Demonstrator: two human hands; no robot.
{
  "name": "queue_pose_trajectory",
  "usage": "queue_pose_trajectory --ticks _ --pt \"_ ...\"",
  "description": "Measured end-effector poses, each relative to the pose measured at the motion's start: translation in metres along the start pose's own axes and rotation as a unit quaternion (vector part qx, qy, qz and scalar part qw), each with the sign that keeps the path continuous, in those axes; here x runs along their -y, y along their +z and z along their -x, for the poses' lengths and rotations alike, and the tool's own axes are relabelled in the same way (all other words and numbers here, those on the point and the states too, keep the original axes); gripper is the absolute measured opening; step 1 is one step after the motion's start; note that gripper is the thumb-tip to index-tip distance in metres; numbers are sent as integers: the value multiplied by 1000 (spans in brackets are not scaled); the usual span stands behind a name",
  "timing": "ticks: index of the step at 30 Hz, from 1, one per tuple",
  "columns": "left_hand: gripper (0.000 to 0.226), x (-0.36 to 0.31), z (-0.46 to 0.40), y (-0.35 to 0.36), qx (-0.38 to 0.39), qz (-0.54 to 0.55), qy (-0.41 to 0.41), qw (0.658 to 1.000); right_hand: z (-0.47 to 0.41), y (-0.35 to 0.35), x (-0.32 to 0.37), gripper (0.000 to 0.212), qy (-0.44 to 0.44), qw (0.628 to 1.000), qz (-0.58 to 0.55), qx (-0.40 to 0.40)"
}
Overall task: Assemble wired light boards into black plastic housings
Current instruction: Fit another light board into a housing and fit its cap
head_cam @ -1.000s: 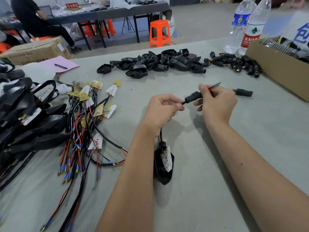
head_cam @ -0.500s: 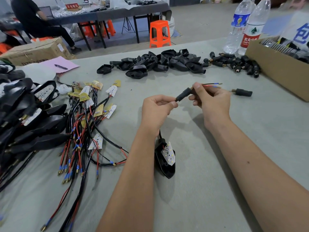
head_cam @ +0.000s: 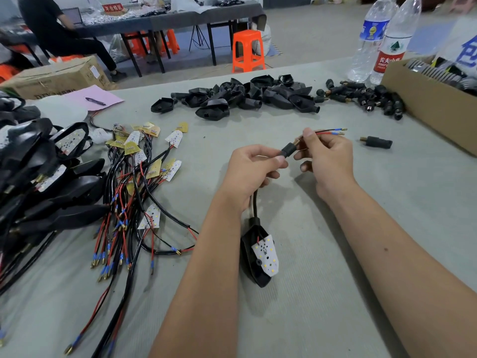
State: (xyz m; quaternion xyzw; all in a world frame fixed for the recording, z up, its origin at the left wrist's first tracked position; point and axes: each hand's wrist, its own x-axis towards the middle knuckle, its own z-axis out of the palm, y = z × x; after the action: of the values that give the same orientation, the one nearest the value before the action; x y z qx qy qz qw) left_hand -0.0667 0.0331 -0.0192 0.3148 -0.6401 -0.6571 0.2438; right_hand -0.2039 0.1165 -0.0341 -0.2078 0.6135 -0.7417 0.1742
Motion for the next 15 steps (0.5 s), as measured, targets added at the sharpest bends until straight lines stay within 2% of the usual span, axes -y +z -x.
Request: queue_pose_trajectory --ticks 7,12,15 --pt "21 -4 1 -3 57 6 -32 998 -1 -1 1 30 15 997 -53 -55" --pt "23 -3 2 -4 11 47 -9 999 1 1 1 21 -3 999 -18 47" --pt "27 -2 2 -3 10 46 -1 999 1 -1 2 19 4 998 -22 58"
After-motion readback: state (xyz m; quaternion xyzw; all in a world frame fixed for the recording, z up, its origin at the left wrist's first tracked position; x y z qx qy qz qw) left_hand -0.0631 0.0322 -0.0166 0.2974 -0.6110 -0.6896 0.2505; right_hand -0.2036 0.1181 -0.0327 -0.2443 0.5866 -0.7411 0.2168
